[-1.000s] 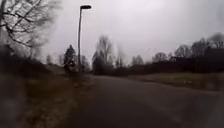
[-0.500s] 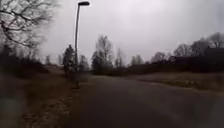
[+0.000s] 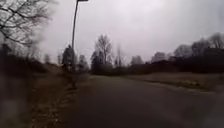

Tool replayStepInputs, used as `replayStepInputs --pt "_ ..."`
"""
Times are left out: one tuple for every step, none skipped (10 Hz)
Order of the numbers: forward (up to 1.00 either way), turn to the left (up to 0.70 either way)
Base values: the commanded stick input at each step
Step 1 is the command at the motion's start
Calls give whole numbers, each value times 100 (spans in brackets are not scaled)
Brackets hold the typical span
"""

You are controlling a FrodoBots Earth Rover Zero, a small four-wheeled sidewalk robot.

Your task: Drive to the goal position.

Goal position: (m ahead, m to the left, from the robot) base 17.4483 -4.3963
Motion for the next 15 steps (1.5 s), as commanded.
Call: replayStepInputs --pt "68 0" --pt "69 0" --pt "69 0" --pt "70 0" --pt "70 0" --pt "70 0" --pt "70 0" --pt "70 0" --pt "70 0" --pt "70 0" --pt "70 0" --pt "70 0" --pt "70 0" --pt "70 0" --pt "70 0"
